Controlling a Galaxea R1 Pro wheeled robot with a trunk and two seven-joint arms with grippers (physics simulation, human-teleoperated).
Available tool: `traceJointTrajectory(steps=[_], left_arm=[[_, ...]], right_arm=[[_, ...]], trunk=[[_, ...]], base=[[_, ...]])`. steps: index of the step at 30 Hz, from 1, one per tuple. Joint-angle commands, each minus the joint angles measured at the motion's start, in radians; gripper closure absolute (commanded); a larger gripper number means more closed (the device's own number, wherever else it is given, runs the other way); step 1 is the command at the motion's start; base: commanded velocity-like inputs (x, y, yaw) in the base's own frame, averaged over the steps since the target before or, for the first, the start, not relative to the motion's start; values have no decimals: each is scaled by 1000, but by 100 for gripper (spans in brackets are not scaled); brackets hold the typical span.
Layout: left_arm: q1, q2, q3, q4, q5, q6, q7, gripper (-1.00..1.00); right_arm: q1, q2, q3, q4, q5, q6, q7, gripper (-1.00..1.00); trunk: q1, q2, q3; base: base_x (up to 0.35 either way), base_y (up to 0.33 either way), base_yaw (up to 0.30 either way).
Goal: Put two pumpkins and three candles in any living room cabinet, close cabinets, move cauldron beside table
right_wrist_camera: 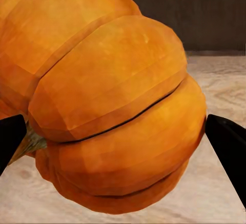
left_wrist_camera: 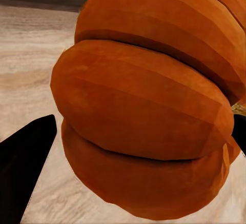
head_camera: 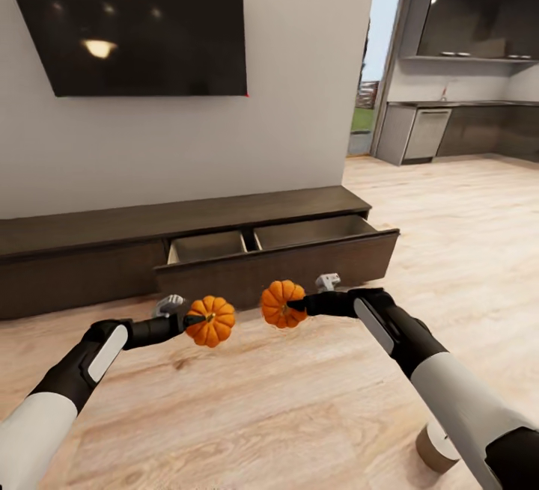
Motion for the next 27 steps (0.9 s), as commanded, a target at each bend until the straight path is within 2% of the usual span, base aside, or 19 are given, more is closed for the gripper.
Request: traceJointTrajectory(steps=[1,3,4,5,6,13,15,19,24,27], left_arm=[[-1,0,-3,-17,11,6,1,100],[-1,-1,-3,-56,12,7,1,100],[-1,-2,-3,-71,12,7,1,100],[-1,-3,-4,-133,14,20,1,100],[-1,-4,-5,-141,14,29,1,100],[-1,-8,-10,-155,12,45,4,100],[-1,-12,-20,-155,11,45,7,100],[-1,-28,-66,-155,10,39,10,100],[-1,-36,-78,-156,11,37,12,100],[-1,-55,-89,-158,11,37,11,100]], right_arm=[[0,-1,-13,-26,-5,11,-5,100],[0,-1,-40,-60,-5,43,-5,100],[0,-1,-46,-68,-5,56,-5,100],[0,0,-53,-79,-5,76,-5,100],[0,0,-54,-79,-5,78,-5,100],[0,0,-52,-81,-5,79,-5,100],[0,0,-53,-81,-5,79,-5,100],[1,-1,-53,-81,-5,79,-5,100],[1,0,-51,-81,-4,72,-5,100],[1,-1,-53,-85,-4,71,-4,100]], trunk=[[0,0,-1],[0,0,-1],[0,0,-1],[0,0,-1],[0,0,-1],[0,0,-1],[0,0,-1],[0,0,-1],[0,0,-1],[0,0,-1]], base=[[0,0,293],[0,0,293],[0,0,293],[0,0,293],[0,0,273],[100,53,69],[269,151,3],[281,158,1],[293,161,0],[299,91,0]])
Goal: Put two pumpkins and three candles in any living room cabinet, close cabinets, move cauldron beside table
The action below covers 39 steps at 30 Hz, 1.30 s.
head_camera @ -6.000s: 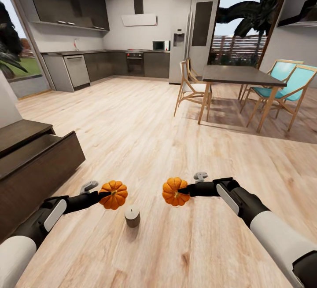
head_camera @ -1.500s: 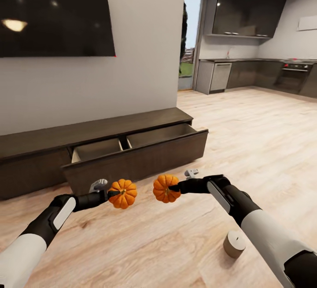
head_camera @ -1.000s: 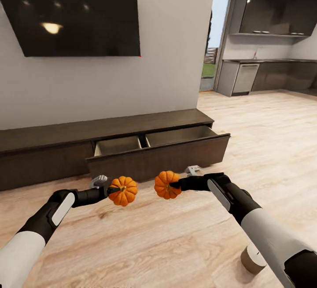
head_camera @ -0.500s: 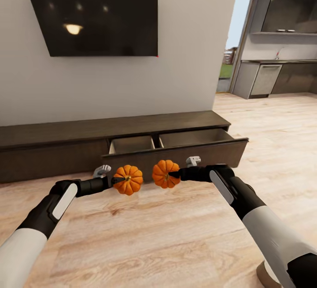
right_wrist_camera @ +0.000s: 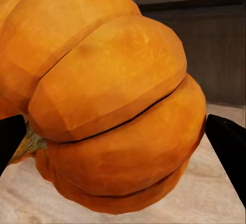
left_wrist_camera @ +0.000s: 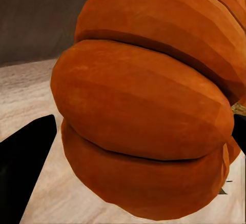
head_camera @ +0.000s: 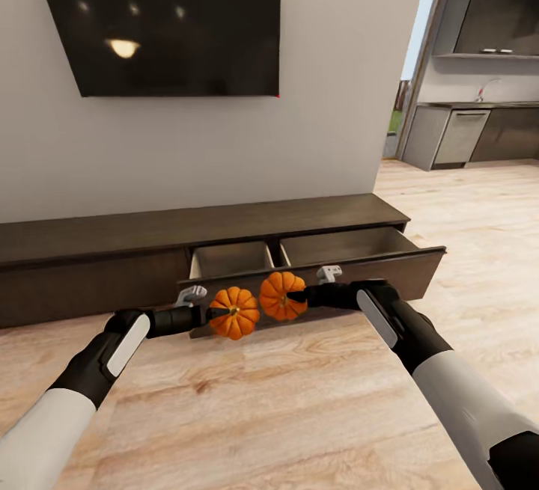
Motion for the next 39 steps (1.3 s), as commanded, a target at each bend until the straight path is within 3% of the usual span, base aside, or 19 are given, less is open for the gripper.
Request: traceJointTrajectory(steps=[1,4,9,10,12,14,16,20,24,29,34,39], left_arm=[[-1,-9,-2,-5,2,3,0,100],[-1,-43,-1,-88,0,13,-4,100],[-1,-47,18,-251,-6,136,0,100],[-1,-47,23,-261,-7,143,0,100],[-1,-46,30,-274,-8,155,2,100],[-1,-43,33,-277,-9,157,3,100],[-2,-34,58,-279,-9,159,3,100],[-2,-30,75,-282,-9,167,3,100],[-2,-30,85,-338,-14,234,9,100],[-3,-28,115,-374,-29,256,32,100],[-4,-25,124,-376,-67,257,34,100],[-4,-24,177,-378,-71,255,34,100]], right_arm=[[-1,-1,1,-9,-6,6,-4,100],[-1,-2,3,-64,-6,11,-5,100],[0,-13,-10,-99,-7,16,-5,100],[0,-17,-24,-104,-7,20,-5,100],[-1,-20,-93,-133,-6,55,-5,100],[-1,-20,-120,-146,-5,83,-5,100],[-1,-22,-138,-161,-4,105,-5,100],[-2,-27,-149,-170,-4,112,-5,100],[-2,-41,-167,-195,-4,113,-5,100],[-2,-76,-174,-205,-5,113,-2,100],[-2,-107,-173,-205,-6,111,1,100],[-2,-114,-172,-205,-6,110,1,100]], trunk=[[0,0,-1],[0,0,-1],[0,0,-1],[0,0,-1],[0,0,-1],[0,0,-1],[0,0,-1],[0,0,-1],[0,0,-1],[0,0,-1],[0,0,-1],[0,0,-1]], base=[[293,32,0],[211,13,0],[31,2,0],[4,0,0],[1,0,0],[0,0,0],[0,0,0],[0,0,0],[0,0,0],[0,0,0],[0,0,0],[80,11,0]])
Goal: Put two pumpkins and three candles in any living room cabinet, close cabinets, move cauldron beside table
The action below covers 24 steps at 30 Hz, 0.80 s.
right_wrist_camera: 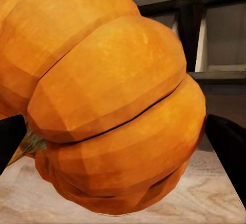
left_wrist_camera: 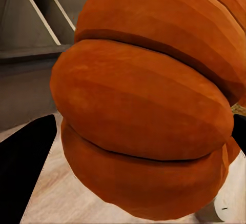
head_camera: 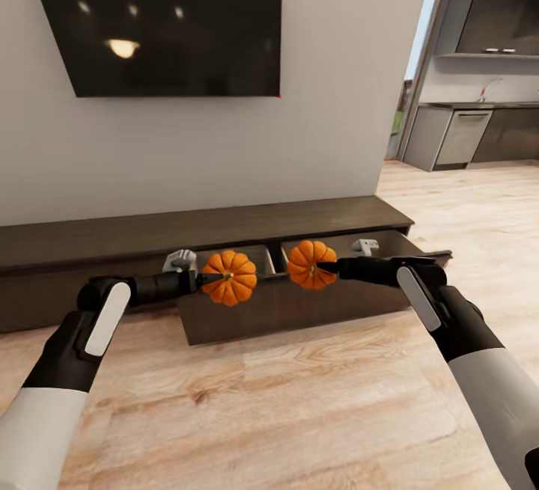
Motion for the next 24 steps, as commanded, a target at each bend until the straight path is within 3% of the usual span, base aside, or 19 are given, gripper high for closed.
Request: traceJointTrajectory(steps=[1,14,24], left_arm=[[-1,0,1,-1,-5,2,-5,100],[-1,-3,2,-5,-2,2,-9,100],[-1,-4,-1,-14,-2,3,-10,100]], right_arm=[[-1,-1,1,-1,0,3,3,100],[-1,-6,4,-1,1,2,-1,100],[-1,-5,4,-1,1,2,-1,100]], trunk=[[0,0,-1],[0,0,-1],[0,0,-1]], base=[[246,67,0],[324,20,-100],[323,-110,-158]])
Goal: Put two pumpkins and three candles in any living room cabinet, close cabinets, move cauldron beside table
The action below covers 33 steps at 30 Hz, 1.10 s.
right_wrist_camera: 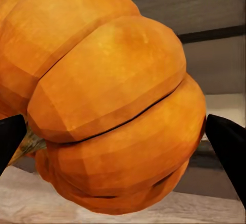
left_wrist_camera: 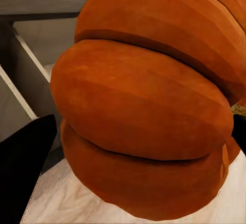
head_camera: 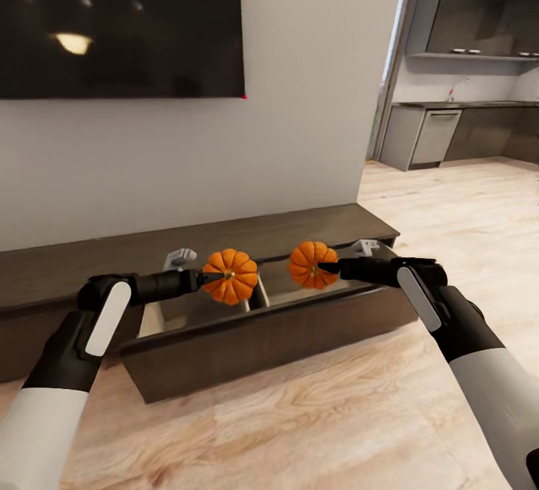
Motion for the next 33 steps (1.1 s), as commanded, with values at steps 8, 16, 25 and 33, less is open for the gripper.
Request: traceJointTrajectory(steps=[8,16,25,33], left_arm=[[-1,-1,0,-17,6,6,-5,100],[-1,-6,0,-18,7,8,-4,100],[-1,-15,-20,-18,7,8,-4,100],[-1,-18,-29,-20,7,9,-5,100]], right_arm=[[0,0,3,0,-5,3,4,100],[0,0,8,-1,-5,3,3,100],[1,0,5,0,-5,5,2,100],[2,0,4,0,-5,5,2,100]], trunk=[[0,0,-1],[0,0,-1],[0,0,-1],[0,0,-1]], base=[[308,-149,-8],[304,-155,4],[96,-63,133],[152,-1,4]])
